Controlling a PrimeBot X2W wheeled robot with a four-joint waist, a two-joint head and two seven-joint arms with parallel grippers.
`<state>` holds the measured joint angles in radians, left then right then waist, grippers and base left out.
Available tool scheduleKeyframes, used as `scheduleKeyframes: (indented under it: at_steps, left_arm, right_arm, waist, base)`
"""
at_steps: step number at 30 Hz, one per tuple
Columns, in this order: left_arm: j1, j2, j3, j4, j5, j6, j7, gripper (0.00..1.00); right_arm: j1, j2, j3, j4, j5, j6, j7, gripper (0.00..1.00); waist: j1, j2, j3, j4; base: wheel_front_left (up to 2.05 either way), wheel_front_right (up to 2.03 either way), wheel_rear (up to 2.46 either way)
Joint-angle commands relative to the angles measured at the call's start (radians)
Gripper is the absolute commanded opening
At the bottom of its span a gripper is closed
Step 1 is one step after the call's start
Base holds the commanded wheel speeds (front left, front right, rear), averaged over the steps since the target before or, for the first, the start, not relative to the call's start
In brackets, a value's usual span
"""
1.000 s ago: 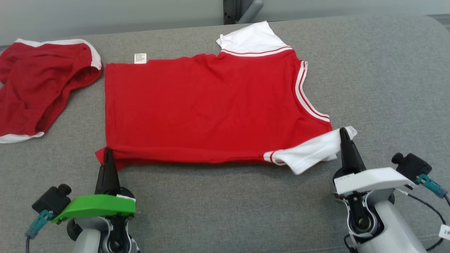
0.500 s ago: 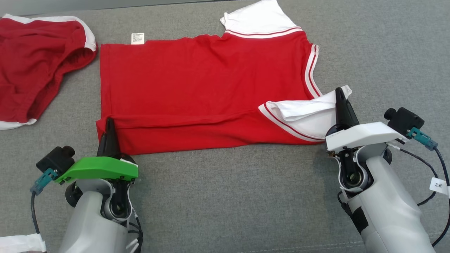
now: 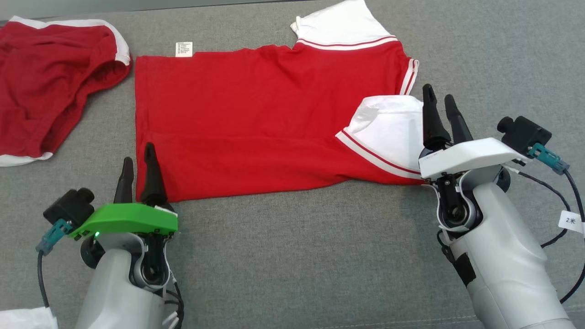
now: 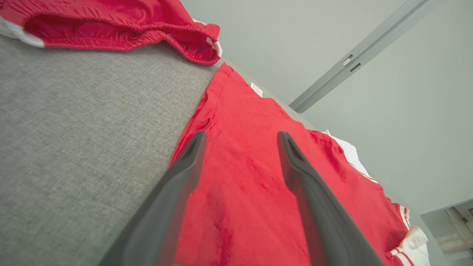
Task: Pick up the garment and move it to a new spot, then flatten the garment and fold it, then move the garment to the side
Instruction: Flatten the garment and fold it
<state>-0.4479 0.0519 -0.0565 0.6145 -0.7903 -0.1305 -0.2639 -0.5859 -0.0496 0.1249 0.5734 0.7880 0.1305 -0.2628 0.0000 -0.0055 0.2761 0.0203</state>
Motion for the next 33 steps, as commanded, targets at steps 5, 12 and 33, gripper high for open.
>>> scheduleKeyframes:
  at_steps: [5,12,33]
  left_arm:
    - [0.103,0.0,0.028,-0.059,0.011,0.001,-0.001,1.0]
    - [0.177,0.0,0.031,-0.046,0.01,0.001,-0.001,1.0]
    - [0.037,0.044,0.011,0.192,-0.037,0.005,0.01,0.0]
  right_arm:
    - [0.05,-0.002,-0.052,-0.075,-0.089,0.0,-0.003,1.0]
    - [0.151,-0.002,-0.084,-0.168,-0.212,0.0,-0.003,1.0]
    - [0.307,-0.002,-0.059,-0.154,-0.38,0.0,-0.003,1.0]
  waist:
    - [0.0,0.0055,-0.025,0.008]
    - [0.0,0.0055,-0.049,0.005]
    - [0.0,0.0055,-0.015,-0.077]
  base:
    - [0.0,0.0,0.0]
    - [0.0,0.0,0.0]
    - [0.0,0.0,0.0]
